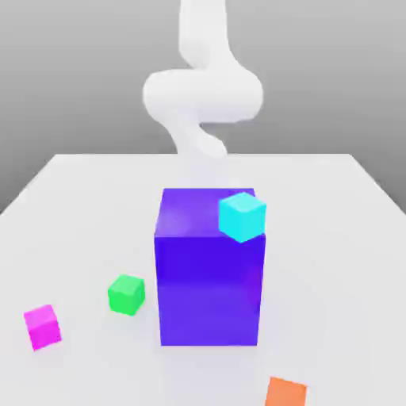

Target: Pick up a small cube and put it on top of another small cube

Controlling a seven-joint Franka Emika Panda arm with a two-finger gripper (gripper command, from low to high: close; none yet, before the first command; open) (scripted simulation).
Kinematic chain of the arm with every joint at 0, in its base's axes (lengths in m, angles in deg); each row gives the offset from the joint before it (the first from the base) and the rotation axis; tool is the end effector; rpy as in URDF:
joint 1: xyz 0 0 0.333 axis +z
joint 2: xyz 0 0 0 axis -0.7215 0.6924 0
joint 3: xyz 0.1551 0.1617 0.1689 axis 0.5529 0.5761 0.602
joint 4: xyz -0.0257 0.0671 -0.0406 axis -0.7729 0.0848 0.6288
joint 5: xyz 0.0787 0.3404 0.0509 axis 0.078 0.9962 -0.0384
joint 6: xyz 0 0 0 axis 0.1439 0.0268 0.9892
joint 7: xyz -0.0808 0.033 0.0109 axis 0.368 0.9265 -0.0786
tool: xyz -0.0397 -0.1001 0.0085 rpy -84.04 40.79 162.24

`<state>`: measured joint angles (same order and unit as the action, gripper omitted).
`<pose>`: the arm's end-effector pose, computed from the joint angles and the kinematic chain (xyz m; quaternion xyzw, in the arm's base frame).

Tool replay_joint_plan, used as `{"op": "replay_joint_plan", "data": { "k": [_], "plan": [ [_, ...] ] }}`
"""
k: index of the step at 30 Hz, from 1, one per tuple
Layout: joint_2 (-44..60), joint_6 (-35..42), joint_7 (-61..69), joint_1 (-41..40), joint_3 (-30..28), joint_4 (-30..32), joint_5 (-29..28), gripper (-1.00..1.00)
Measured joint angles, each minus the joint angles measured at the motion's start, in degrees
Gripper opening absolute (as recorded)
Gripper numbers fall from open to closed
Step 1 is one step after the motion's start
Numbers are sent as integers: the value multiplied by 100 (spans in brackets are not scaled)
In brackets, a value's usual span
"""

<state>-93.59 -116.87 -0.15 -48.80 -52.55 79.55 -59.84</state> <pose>0.3635 -0.0217 0.6449 -0.8431 0.4033 -0.3294 0.1342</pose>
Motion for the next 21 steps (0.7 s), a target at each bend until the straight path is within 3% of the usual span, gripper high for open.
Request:
{"op": "replay_joint_plan", "data": {
  "k": [12,21],
  "plan": [
    [2520,-1156,-1048,-1102,-565,639,-213,0],
    [4405,-2015,-1391,-1921,-1057,1112,231,0]
  ]
}}
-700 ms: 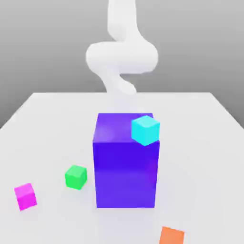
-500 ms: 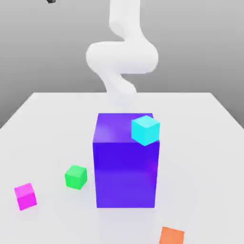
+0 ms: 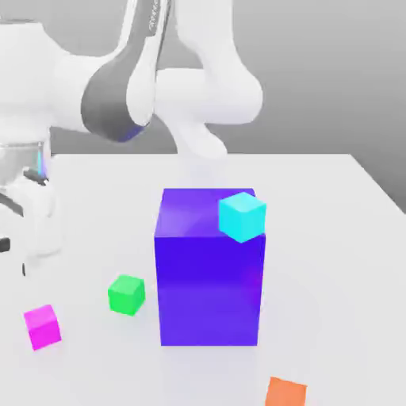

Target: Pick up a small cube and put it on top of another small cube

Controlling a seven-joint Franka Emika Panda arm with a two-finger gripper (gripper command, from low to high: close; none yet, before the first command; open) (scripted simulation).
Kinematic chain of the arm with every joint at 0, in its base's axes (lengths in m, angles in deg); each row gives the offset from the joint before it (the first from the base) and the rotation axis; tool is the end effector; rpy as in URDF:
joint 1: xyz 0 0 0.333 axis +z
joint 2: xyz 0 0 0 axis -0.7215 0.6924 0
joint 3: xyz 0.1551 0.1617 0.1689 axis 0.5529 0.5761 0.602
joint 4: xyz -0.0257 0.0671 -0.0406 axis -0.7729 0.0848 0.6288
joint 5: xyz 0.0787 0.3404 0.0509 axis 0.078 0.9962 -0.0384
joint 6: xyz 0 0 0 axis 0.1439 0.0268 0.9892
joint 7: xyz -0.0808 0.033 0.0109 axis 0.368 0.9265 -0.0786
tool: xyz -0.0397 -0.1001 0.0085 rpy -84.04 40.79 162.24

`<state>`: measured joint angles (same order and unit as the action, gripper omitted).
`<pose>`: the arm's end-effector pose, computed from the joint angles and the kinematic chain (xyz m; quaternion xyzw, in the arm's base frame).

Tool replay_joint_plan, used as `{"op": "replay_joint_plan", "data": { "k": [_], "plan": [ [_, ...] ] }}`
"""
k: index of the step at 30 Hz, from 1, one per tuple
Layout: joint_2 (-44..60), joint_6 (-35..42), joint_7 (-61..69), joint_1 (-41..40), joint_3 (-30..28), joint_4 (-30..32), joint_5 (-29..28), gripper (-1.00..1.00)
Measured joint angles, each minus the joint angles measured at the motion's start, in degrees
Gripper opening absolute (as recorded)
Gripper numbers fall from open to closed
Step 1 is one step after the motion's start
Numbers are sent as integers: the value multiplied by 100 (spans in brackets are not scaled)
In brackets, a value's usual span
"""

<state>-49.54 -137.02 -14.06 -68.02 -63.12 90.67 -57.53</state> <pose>0.3787 -0.2476 0.2655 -0.6649 0.7446 -0.0565 0.0157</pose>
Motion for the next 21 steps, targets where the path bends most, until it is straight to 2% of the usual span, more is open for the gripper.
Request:
{"op": "replay_joint_plan", "data": {
  "k": [4,8,9,16,21],
  "plan": [
    [851,-400,85,-290,-13,161,479,0],
    [1682,-1013,343,-597,317,32,872,0],
    [1884,-1172,398,-680,414,-10,942,-100],
    [1934,-1211,413,-692,432,-20,966,-100],
    [1047,-523,85,-460,106,172,536,-100]
  ]
}}
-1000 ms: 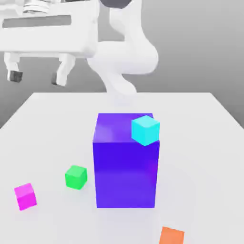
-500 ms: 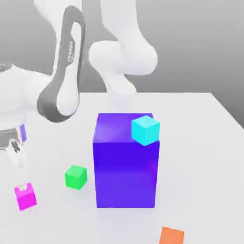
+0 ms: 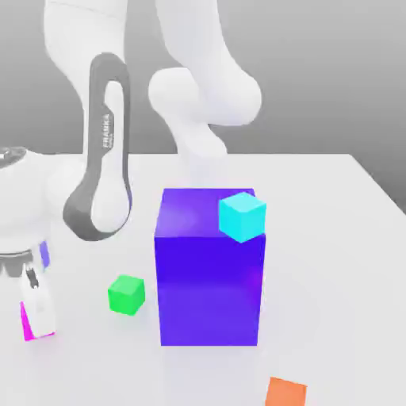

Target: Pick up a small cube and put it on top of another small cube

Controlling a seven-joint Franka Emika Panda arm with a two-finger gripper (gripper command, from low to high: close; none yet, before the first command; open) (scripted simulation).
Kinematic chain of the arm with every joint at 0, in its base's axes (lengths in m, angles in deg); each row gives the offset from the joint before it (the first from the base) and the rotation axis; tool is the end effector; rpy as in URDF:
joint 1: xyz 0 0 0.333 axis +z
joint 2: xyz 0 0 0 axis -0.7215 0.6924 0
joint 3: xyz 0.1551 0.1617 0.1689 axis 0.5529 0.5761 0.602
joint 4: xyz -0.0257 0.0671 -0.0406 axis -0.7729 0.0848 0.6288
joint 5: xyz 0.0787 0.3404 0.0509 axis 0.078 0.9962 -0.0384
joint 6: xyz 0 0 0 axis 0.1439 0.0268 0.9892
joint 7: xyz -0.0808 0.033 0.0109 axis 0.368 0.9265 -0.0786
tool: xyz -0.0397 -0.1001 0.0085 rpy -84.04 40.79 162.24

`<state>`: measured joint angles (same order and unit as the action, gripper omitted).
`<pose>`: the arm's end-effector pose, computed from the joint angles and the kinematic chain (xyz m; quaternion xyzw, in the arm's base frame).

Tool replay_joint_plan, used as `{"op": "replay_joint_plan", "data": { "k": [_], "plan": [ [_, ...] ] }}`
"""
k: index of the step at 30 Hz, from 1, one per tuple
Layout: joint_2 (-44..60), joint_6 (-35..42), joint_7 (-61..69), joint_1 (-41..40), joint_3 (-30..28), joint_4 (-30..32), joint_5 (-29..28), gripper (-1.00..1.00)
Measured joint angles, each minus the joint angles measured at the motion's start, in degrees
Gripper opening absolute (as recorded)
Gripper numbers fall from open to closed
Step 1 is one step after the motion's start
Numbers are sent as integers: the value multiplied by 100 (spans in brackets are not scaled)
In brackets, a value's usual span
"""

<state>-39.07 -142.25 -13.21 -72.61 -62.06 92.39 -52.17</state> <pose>0.3406 -0.2640 0.1849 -0.6154 0.7882 -0.0003 0.0002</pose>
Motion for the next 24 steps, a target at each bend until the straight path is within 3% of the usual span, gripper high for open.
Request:
{"op": "replay_joint_plan", "data": {
  "k": [8,15,23,24],
  "plan": [
    [-1685,351,-1877,416,17,1291,-617,-100],
    [-3023,508,-3447,202,557,2473,-949,-100],
    [-1671,-899,-3504,264,586,2530,-813,-100],
    [-1519,-1043,-3469,299,570,2523,-758,100]
  ]
}}
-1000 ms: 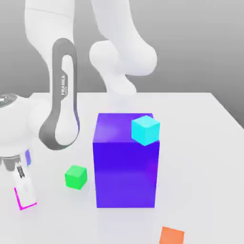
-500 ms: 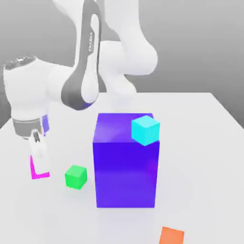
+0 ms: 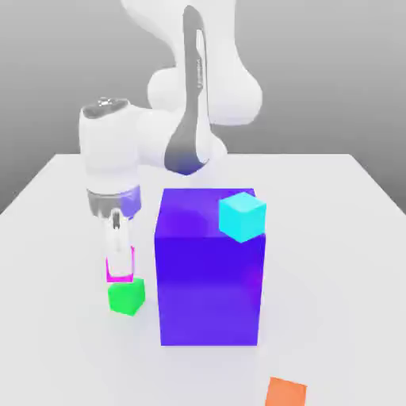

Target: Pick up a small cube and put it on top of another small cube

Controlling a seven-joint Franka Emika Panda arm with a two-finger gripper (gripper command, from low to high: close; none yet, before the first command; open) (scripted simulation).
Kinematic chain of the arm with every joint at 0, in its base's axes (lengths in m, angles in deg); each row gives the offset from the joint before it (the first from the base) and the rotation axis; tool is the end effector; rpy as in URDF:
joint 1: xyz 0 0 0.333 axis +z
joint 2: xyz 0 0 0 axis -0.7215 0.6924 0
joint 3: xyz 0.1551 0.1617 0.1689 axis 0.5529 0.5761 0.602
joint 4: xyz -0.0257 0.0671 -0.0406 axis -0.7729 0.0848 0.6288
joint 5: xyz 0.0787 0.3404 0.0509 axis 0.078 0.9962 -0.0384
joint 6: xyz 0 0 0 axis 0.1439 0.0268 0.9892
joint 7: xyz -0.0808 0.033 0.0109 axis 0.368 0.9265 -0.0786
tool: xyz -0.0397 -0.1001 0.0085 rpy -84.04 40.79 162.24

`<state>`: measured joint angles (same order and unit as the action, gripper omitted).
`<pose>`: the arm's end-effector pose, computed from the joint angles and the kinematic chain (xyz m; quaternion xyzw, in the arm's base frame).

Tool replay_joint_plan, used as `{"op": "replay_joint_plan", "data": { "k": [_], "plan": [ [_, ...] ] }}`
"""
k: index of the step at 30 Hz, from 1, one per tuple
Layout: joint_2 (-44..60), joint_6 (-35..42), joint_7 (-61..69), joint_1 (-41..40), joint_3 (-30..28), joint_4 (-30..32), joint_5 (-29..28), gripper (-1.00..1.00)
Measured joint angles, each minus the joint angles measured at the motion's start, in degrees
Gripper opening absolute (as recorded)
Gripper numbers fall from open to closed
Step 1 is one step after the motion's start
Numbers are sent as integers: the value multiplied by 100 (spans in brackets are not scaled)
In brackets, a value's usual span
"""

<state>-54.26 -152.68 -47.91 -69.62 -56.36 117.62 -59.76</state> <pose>0.2709 -0.1417 0.1839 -0.4756 0.8796 -0.0006 0.0004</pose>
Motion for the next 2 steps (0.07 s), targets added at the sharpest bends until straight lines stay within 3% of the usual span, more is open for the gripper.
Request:
{"op": "replay_joint_plan", "data": {
  "k": [2],
  "plan": [
    [0,0,0,0,0,0,0,100]
  ]
}}
